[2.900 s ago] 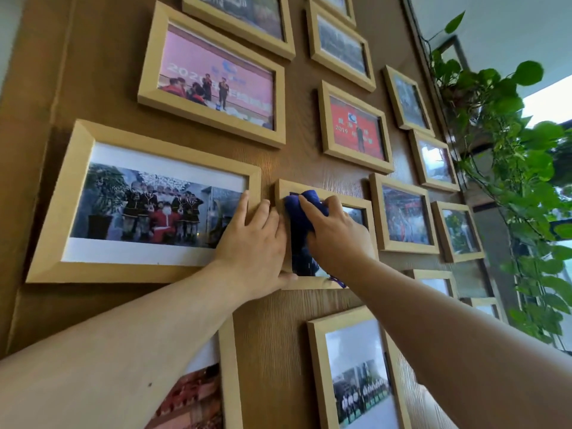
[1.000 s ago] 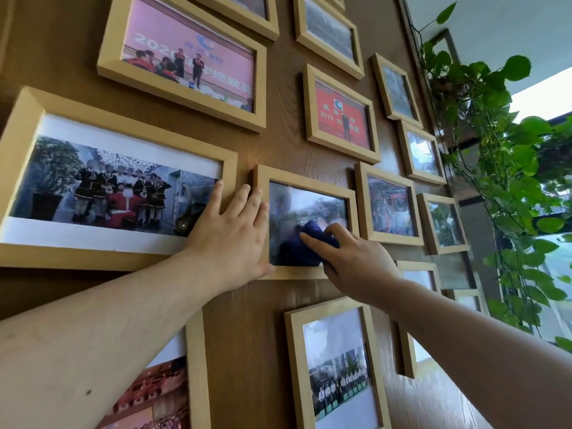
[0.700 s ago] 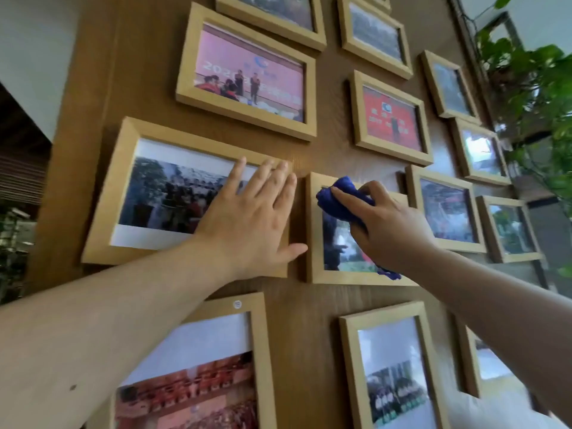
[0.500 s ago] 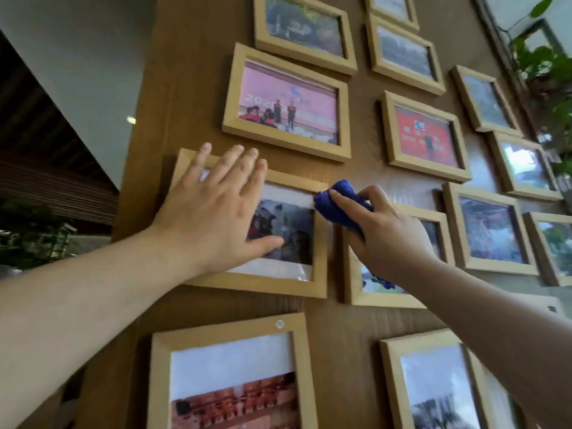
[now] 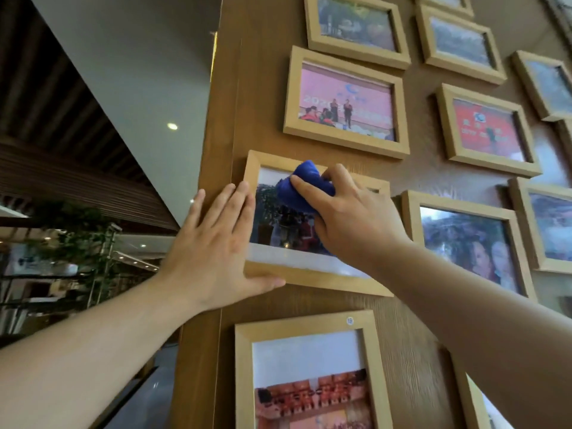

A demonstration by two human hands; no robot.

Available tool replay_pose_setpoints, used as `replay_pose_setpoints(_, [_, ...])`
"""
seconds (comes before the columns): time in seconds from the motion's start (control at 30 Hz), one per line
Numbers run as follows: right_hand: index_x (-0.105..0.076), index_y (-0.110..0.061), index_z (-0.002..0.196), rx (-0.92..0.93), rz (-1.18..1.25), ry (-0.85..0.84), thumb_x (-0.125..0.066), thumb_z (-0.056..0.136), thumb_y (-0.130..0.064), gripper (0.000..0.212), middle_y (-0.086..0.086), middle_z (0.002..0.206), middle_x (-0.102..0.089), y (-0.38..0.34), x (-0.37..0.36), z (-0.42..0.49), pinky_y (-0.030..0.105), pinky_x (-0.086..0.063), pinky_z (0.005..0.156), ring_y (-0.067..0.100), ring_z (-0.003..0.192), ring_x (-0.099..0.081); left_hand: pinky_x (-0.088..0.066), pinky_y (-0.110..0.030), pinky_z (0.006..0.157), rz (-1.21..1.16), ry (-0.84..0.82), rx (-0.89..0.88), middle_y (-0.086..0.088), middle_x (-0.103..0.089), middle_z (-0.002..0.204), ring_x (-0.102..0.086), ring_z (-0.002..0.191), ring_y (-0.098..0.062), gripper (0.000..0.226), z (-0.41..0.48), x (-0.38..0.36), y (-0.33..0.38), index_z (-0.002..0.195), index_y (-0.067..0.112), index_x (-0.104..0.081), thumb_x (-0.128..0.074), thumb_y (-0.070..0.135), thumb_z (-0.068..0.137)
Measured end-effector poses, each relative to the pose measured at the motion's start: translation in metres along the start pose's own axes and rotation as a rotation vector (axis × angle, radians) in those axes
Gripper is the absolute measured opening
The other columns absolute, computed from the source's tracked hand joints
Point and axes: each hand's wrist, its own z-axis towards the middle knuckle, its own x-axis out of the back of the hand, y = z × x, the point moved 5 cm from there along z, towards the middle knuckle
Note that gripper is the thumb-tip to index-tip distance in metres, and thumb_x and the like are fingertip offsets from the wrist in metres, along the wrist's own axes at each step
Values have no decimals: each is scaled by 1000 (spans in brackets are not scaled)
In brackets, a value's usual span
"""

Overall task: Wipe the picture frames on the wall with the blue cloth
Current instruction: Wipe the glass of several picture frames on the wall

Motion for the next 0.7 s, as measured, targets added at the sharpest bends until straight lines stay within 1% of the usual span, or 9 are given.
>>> replay_pose_setpoints(0.1, [-28, -29, 141, 36, -11, -23, -57, 85, -30, 63, 13, 120, -43, -22, -6, 9, 33, -36, 48, 30, 86, -52, -7, -57, 120, -21, 66, -8, -16, -11, 161, -8, 149, -27, 123, -1, -2, 4, 149, 2, -12, -19, 94, 68])
replay_pose_setpoints(0.17, [-26, -29, 141, 49, -13, -45, -56, 85, -33, 64, 14, 121, -42, -33, -12, 12, 35, -38, 50, 31, 89, -52, -8, -57, 120, -33, 94, -14, -16, -13, 161, -10, 149, -27, 122, -1, -4, 4, 148, 1, -15, -21, 94, 69])
replay_pose_setpoints(0.23, [-24, -30, 141, 41, -28, -54, -56, 85, -34, 65, 15, 122, -41, -33, -14, 9, 35, -41, 51, 29, 88, -52, -8, -57, 120, -45, 96, -11, -16, -13, 161, -10, 149, -27, 124, -1, -6, 3, 149, 1, -14, -20, 95, 68])
replay_pose_setpoints(0.3, [-24, -32, 140, 18, -66, -55, -56, 85, -33, 64, 13, 120, -43, -21, -16, -1, 34, -40, 52, 29, 86, -53, -6, -57, 120, -61, 90, 3, -14, -10, 162, -7, 149, -25, 126, -1, -8, 2, 150, 3, -9, -18, 96, 66])
replay_pose_setpoints(0.37, [-26, -33, 139, -62, -97, -64, -54, 87, -32, 59, 13, 119, -44, 5, -18, -17, 34, -38, 51, 31, 83, -54, -3, -57, 120, -77, 87, 15, -11, -6, 163, -3, 149, -23, 127, -1, -10, 1, 151, 5, -5, -16, 97, 64])
replay_pose_setpoints(0.47, [-25, -33, 140, -237, -112, -106, -48, 90, -33, 55, 14, 123, -42, 43, -22, -45, 36, -36, 54, 36, 86, -53, 0, -59, 119, -98, 90, 30, -8, 0, 163, 3, 149, -21, 129, 1, -12, -1, 151, 9, -1, -16, 99, 61])
replay_pose_setpoints(0.53, [-22, -33, 141, -283, -120, -141, -44, 90, -36, 56, 14, 126, -40, 48, -28, -52, 36, -36, 54, 35, 87, -53, -1, -62, 117, -117, 93, 46, -5, 2, 164, 5, 149, -19, 129, 1, -13, -2, 151, 11, 0, -16, 100, 59])
replay_pose_setpoints(0.63, [-20, -31, 142, -232, -56, -138, -44, 90, -36, 58, 14, 128, -38, 27, -28, -38, 34, -37, 53, 31, 84, -52, -6, -65, 116, -132, 107, 48, -5, 2, 164, 5, 149, -19, 128, 1, -13, -1, 151, 11, 1, -16, 100, 59])
replay_pose_setpoints(0.7, [-19, -32, 142, -120, -8, -123, -44, 89, -36, 59, 13, 126, -39, 1, -25, -25, 32, -39, 52, 26, 79, -50, -7, -64, 116, -135, 112, 46, -6, 2, 164, 4, 149, -20, 128, 0, -12, -2, 151, 11, 3, -17, 99, 59])
